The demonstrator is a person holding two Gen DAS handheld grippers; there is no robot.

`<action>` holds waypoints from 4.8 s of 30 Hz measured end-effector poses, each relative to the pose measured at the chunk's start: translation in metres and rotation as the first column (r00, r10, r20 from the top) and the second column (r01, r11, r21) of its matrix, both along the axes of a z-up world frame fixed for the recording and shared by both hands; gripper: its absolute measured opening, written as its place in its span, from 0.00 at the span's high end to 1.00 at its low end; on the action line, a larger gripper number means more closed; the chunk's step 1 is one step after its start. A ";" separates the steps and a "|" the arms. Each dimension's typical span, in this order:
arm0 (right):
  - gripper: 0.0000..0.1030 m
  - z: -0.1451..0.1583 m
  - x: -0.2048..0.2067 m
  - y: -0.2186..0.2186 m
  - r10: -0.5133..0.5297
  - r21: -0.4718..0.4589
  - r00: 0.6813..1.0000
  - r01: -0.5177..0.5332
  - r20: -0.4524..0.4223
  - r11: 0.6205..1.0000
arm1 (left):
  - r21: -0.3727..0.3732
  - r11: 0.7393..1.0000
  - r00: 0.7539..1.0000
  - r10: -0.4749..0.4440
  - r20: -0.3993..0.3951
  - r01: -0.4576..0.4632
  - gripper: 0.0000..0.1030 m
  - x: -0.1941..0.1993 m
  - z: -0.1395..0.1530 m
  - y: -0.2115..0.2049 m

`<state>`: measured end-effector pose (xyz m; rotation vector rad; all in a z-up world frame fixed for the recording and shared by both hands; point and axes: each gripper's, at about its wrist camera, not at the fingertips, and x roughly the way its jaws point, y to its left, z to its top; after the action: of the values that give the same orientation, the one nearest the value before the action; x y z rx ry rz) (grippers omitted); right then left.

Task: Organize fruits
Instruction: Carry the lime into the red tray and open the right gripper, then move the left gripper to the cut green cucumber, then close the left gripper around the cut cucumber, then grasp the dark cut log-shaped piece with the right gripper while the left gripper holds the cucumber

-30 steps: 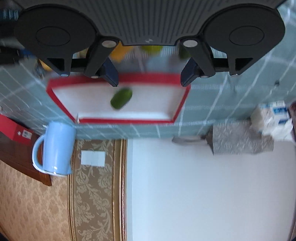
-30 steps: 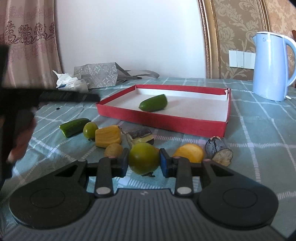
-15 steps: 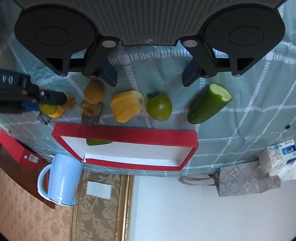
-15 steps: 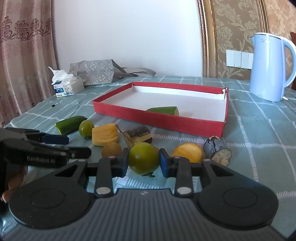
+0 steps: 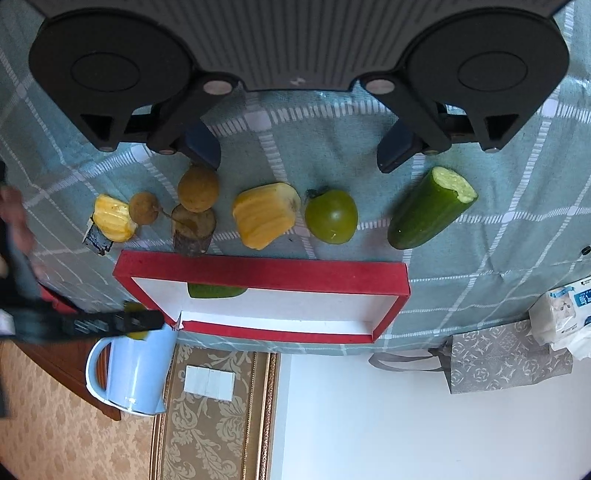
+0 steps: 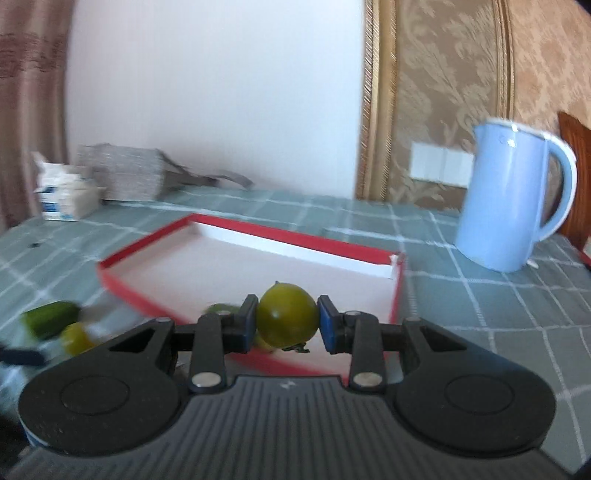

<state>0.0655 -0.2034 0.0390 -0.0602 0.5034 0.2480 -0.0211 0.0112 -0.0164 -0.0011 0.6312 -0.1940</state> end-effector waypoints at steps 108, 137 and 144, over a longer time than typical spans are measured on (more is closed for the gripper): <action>0.01 -0.016 -0.082 -0.102 -0.296 0.234 0.948 0.264 0.114 0.936 | 0.025 0.995 0.995 0.101 0.025 -0.101 0.68 0.035 0.012 0.052; 0.65 -0.057 -0.045 -0.058 -0.037 0.015 0.989 0.039 -0.142 0.999 | 0.071 0.995 0.997 0.075 0.018 -0.077 0.68 0.037 0.006 0.045; 0.69 -0.056 -0.044 -0.069 -0.079 0.065 0.987 0.089 -0.141 0.994 | 0.027 0.996 0.996 0.087 0.013 -0.087 0.68 0.037 0.006 0.050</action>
<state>0.0217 -0.2725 -0.0171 0.0476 0.6332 0.1879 0.0160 0.0611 -0.0102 -0.0005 0.6208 -0.1009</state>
